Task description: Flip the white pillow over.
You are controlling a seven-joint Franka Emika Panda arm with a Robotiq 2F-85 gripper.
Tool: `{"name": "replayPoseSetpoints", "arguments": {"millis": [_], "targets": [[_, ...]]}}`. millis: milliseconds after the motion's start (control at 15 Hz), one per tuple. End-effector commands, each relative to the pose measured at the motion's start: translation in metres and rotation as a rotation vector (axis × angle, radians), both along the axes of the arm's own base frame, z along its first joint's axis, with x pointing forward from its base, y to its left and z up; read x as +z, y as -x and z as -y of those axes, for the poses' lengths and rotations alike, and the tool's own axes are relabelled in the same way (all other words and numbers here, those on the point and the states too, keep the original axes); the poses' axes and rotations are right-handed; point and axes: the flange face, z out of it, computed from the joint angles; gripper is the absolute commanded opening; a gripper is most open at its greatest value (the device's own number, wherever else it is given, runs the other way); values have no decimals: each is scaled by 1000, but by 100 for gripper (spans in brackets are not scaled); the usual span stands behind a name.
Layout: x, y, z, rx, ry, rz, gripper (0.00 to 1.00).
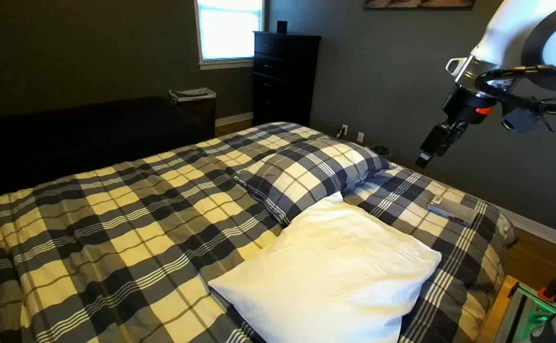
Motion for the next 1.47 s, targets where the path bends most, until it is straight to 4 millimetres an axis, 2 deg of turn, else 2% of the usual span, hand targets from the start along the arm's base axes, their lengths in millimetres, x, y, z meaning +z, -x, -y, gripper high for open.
{"name": "replayPoseSetpoints", "arguments": {"millis": [0, 667, 800, 1133, 1267, 1400], "targets": [[1, 0, 0, 0, 0, -1, 100], [1, 0, 0, 0, 0, -1, 100], [-6, -18, -32, 74, 29, -24, 100], [-29, -55, -127, 225, 100, -76, 100], [-43, -68, -157, 256, 134, -104, 100], [-65, -74, -188, 278, 171, -150, 100]]}}
